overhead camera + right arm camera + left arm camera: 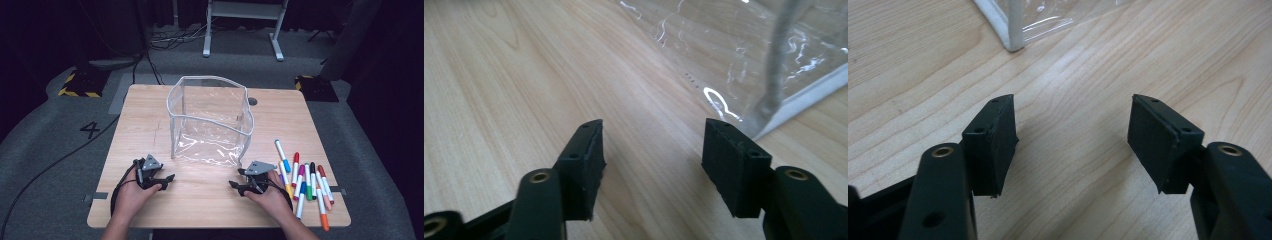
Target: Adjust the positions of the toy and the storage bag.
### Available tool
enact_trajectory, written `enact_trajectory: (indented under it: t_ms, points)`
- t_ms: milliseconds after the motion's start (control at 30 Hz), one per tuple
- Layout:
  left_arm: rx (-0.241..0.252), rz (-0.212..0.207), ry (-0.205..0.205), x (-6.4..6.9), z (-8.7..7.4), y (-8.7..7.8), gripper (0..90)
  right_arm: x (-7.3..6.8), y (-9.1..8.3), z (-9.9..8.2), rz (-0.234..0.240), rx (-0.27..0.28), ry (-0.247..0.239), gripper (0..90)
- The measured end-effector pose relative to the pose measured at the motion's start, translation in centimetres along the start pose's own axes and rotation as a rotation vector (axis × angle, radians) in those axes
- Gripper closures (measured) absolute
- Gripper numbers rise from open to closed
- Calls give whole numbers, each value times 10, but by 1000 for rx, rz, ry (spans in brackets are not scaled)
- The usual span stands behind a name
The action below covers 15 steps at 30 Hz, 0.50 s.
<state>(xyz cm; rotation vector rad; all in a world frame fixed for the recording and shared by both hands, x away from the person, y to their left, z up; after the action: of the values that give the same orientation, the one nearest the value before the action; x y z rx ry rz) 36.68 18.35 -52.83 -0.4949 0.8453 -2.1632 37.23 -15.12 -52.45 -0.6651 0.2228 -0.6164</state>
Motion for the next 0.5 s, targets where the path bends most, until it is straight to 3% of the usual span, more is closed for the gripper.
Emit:
enact_trajectory:
  t_ms: [67, 133, 267, 367, 500]
  points:
    - [12, 5, 33, -4, 7, -7, 359, 4, -5, 4, 1, 5, 4, 424]
    - [18, 4, 37, -5, 11, -9, 363, 9, -12, 12, 5, 9, 8, 439]
    - [52, 16, 60, -10, 36, -20, 366, 20, -25, 28, -10, 26, 19, 457]
    - [53, 16, 56, -13, 50, -24, 369, 27, -31, 38, -18, 31, 29, 467]
    - [104, 16, 38, -17, 65, -27, 373, 32, -36, 49, -21, 36, 36, 471]
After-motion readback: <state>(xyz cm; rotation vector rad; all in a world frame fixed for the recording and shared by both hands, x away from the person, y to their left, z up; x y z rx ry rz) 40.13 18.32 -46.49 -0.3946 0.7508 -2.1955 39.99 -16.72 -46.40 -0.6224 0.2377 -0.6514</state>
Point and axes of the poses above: each handheld gripper's, and its own axes: y roughly forward along the jaws, z roughly out of its top, x roughly to its right, the point moved 4 cm from there along y, roughly forward along the jaws
